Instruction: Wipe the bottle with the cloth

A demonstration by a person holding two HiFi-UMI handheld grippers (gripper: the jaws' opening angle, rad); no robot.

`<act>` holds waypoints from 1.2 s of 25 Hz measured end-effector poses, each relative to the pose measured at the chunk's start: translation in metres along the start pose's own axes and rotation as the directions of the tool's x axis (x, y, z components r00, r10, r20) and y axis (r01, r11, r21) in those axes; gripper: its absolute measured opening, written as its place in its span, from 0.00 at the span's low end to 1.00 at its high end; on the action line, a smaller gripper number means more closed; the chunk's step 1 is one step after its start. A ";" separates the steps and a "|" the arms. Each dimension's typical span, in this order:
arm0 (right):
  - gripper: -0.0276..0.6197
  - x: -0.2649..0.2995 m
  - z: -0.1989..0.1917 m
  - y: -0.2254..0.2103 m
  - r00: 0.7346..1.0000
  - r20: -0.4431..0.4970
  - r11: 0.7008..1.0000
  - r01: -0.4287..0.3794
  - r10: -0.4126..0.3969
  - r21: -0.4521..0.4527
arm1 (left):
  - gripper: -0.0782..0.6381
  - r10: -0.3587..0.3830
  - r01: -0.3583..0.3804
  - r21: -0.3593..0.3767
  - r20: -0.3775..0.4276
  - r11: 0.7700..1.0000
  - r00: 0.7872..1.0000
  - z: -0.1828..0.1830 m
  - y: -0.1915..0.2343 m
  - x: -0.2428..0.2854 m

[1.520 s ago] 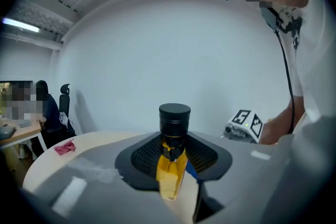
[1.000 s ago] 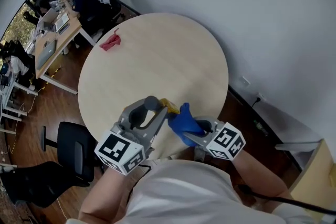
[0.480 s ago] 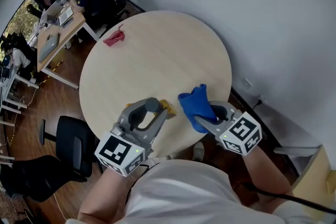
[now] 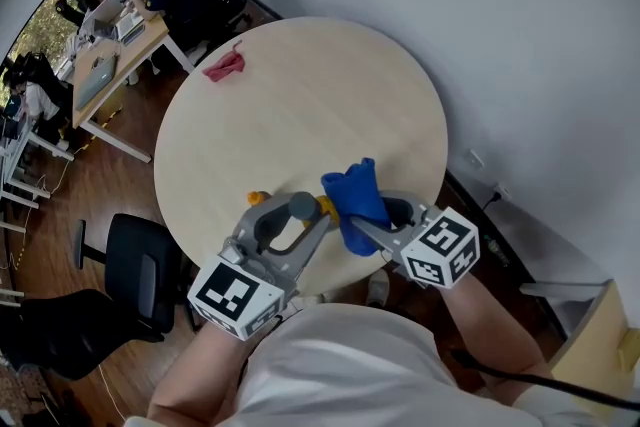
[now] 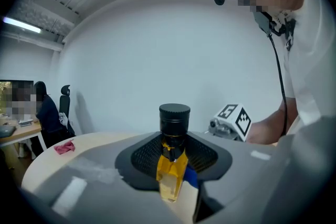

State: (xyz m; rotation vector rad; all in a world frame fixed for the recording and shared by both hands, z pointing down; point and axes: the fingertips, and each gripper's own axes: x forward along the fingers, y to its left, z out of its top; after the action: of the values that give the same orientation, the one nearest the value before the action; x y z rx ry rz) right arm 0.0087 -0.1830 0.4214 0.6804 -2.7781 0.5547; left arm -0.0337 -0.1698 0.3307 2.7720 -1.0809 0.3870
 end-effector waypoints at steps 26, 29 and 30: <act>0.28 -0.121 -0.110 -0.009 0.969 -0.177 0.967 0.199 -0.170 0.158 | 0.31 0.196 -0.200 -0.033 -0.098 0.979 0.976 -0.147 0.089 0.089; 0.28 -0.135 -0.111 -0.010 0.964 -0.192 0.963 0.217 -0.185 0.160 | 0.31 0.221 -0.226 -0.038 -0.106 0.973 0.970 -0.165 0.098 0.096; 0.28 -0.138 -0.111 -0.010 0.963 -0.196 0.963 0.219 -0.187 0.159 | 0.31 0.233 -0.239 -0.041 -0.106 0.970 0.967 -0.170 0.100 0.097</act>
State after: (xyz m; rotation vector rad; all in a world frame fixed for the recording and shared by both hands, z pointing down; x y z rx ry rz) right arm 0.1473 -0.0907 0.4827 0.8954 -2.4753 0.7865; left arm -0.0648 -0.2681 0.5250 2.5535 -1.3792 0.5110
